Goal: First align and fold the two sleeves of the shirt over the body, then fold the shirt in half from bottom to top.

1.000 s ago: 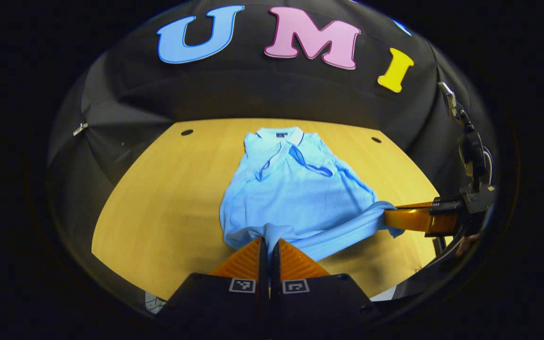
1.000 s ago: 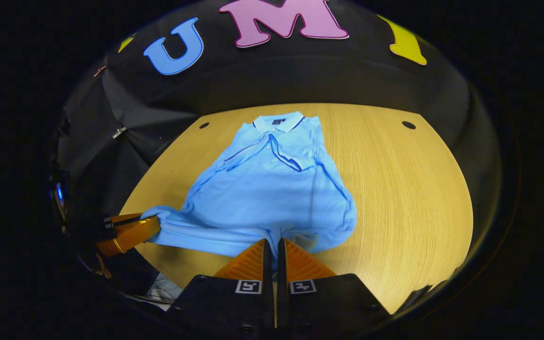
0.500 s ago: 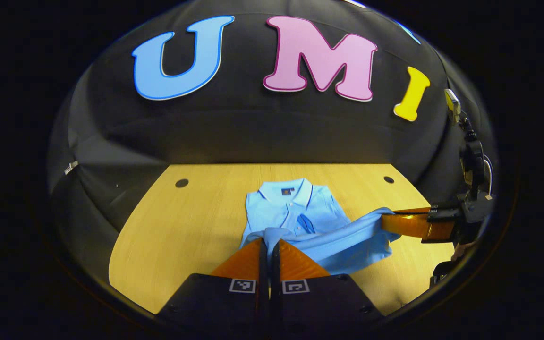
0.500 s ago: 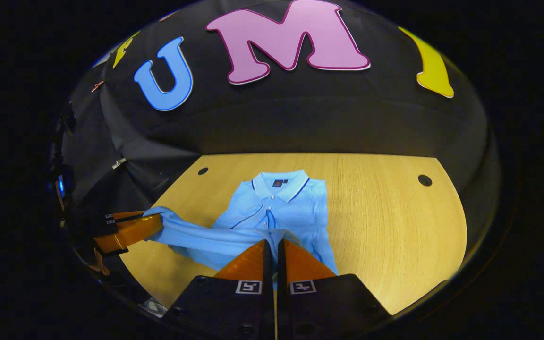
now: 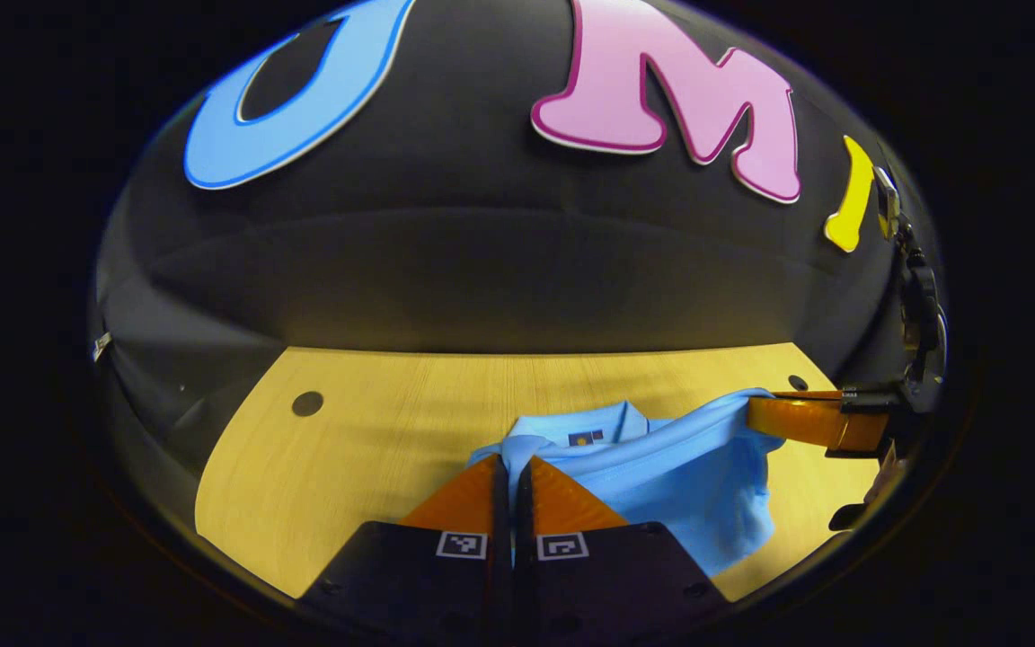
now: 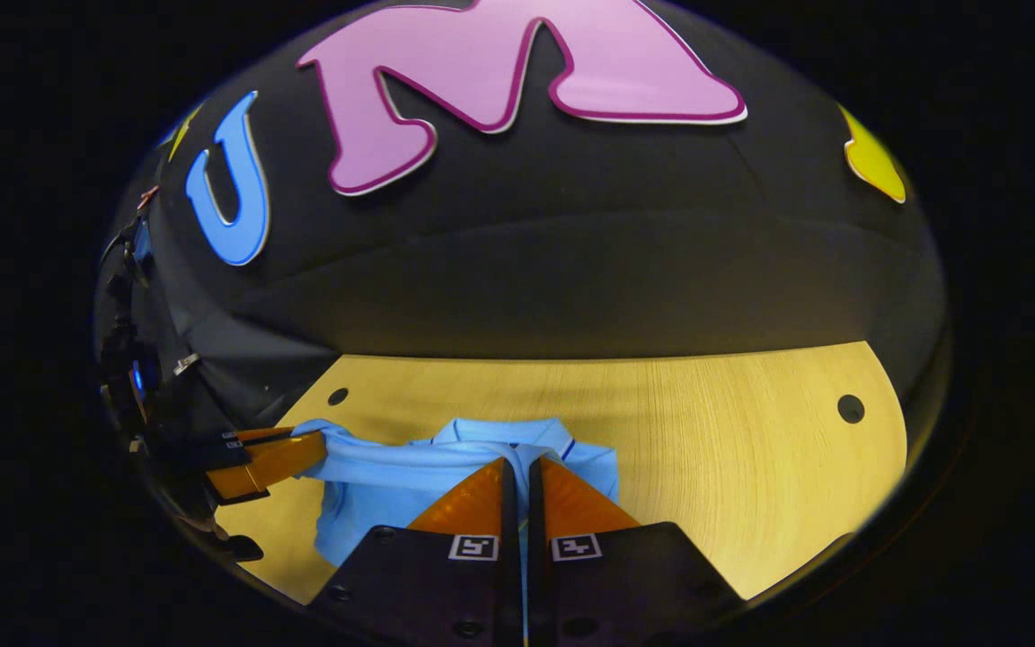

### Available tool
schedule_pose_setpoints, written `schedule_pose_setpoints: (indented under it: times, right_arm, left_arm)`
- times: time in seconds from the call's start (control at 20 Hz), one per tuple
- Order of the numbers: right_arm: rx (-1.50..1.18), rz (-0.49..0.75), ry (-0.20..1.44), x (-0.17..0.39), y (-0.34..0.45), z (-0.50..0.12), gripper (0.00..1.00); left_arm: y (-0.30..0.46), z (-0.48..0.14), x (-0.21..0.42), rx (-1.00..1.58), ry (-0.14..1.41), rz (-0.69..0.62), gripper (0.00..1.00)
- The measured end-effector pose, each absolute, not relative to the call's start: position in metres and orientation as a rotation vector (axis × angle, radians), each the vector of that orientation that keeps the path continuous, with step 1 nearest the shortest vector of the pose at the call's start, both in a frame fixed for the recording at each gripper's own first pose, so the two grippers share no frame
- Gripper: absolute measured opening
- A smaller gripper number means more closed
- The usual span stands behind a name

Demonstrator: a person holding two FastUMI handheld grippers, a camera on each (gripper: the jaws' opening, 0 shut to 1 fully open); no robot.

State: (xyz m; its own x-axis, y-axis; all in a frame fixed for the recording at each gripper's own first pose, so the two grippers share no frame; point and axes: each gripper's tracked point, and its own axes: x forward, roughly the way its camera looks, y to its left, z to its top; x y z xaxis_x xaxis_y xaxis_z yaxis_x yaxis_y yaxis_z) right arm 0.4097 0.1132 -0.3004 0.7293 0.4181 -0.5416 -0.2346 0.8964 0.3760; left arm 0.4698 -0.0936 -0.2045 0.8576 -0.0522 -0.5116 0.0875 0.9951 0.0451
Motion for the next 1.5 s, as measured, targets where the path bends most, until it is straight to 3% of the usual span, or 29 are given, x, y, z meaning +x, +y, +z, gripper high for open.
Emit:
schedule_pose_setpoints:
  times: [0.35, 0.4, 0.45, 0.55, 0.6, 0.65, 0.8, 0.9, 1.35, 1.5]
  right_arm:
    - [0.263, 0.292, 0.688, 0.469, 0.118, -0.374, 0.06]
    - [0.254, 0.285, 0.682, 0.473, 0.119, -0.38, 0.07]
    - [0.243, 0.28, 0.679, 0.475, 0.121, -0.385, 0.06]
    - [0.217, 0.286, 0.689, 0.471, 0.124, -0.391, 0.08]
    - [0.194, 0.289, 0.698, 0.468, 0.123, -0.393, 0.2]
    - [0.182, 0.299, 0.688, 0.463, 0.124, -0.388, 0.24]
    - [0.168, 0.298, 0.647, 0.447, 0.116, -0.363, 0.69]
    - [0.163, 0.29, 0.606, 0.436, 0.109, -0.341, 0.99]
    - [0.14, 0.184, 0.369, 0.32, 0.036, -0.165, 0.98]
    - [0.137, 0.148, 0.301, 0.277, 0.021, -0.139, 0.98]
  left_arm:
    - [-0.086, -0.265, 0.551, 0.026, 0.539, -0.092, 0.06]
    - [-0.086, -0.273, 0.556, 0.038, 0.541, -0.097, 0.11]
    - [-0.084, -0.281, 0.559, 0.042, 0.55, -0.089, 0.06]
    - [-0.081, -0.291, 0.56, 0.05, 0.572, -0.06, 0.14]
    - [-0.079, -0.287, 0.555, 0.065, 0.576, -0.044, 0.21]
    - [-0.079, -0.284, 0.555, 0.065, 0.564, -0.05, 0.41]
    - [-0.088, -0.245, 0.542, 0.025, 0.484, -0.063, 1.0]
    - [-0.089, -0.209, 0.525, 0.022, 0.414, -0.054, 0.98]
    - [-0.094, -0.077, 0.344, 0.001, 0.224, -0.038, 0.97]
    - [-0.092, -0.039, 0.271, -0.005, 0.171, -0.028, 0.97]
